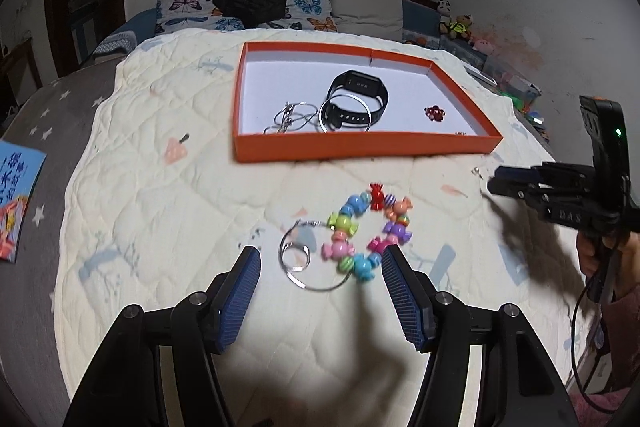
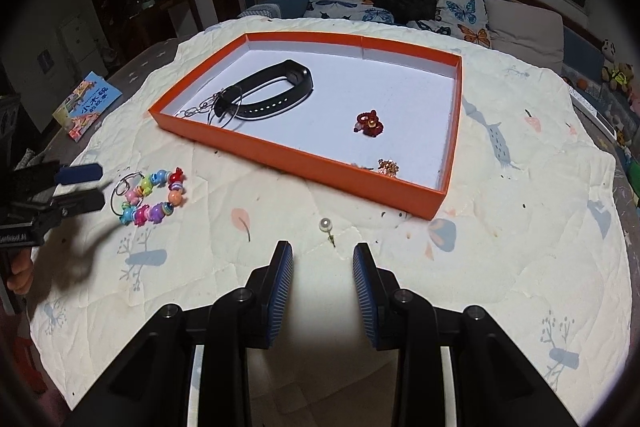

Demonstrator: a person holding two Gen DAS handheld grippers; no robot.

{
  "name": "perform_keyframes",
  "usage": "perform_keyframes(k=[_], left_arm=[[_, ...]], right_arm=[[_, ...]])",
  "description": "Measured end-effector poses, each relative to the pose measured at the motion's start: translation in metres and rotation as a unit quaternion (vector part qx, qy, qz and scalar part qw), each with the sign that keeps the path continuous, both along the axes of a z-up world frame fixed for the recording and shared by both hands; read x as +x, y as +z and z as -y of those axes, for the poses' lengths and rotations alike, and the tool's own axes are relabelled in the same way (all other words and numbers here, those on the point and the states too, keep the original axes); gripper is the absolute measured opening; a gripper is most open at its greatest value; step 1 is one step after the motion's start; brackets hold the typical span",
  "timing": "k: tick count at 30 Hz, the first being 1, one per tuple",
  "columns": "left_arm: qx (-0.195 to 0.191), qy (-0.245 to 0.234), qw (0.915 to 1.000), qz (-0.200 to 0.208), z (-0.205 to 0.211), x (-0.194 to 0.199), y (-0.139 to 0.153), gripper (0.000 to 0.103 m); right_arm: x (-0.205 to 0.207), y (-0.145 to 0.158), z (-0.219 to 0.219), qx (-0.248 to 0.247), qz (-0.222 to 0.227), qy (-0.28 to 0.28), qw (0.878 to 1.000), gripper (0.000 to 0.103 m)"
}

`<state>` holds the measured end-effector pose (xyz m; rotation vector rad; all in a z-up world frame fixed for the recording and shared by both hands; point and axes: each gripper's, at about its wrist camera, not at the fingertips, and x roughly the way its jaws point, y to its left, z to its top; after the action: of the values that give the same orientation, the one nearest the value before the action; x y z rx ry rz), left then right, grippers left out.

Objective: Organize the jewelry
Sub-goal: 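Grasp the candy-bead charm bracelet with the left gripper while right grasps another pearl earring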

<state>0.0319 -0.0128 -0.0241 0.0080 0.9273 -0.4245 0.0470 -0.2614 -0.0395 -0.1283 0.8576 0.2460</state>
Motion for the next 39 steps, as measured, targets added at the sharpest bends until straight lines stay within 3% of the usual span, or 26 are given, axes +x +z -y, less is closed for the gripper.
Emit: perform_keyframes(k=[7,15,23,27,32,39], left_arm=[[0.001,-0.002,1.0,-0.001,-0.005,-0.01,-0.004,0.067],[0.018,-0.029,0.9992,0.02,0.006,-0.008,-0.002,0.067],[0.024,-0.043,0.9986,0.02,0.012,0.004,-0.005,0.066],[0.028,-0.085,0.9956,0.027,0.027,0.007,-0.003,0.067],[0.065,-0.13,0.9892,0.02,0.051,0.019,-0.013,0.067],[0.085,-0.166,0.9823,0.011,0.07,0.04,-0.025,0.067]], right_arm=[[0.01,-0.004,-0.006,-0.008,0.003,0.005,1.0,0.035],[0.013,-0.007,-0.011,-0.027,0.01,0.009,1.0,0.016],[0.012,-0.008,-0.009,-0.032,0.012,0.009,0.999,0.012],[0.012,-0.008,-0.009,-0.032,0.012,0.01,0.999,0.012],[0.013,-0.008,-0.007,-0.029,0.011,0.01,0.999,0.012],[0.012,-0.008,-0.007,-0.027,0.011,0.012,1.0,0.012]])
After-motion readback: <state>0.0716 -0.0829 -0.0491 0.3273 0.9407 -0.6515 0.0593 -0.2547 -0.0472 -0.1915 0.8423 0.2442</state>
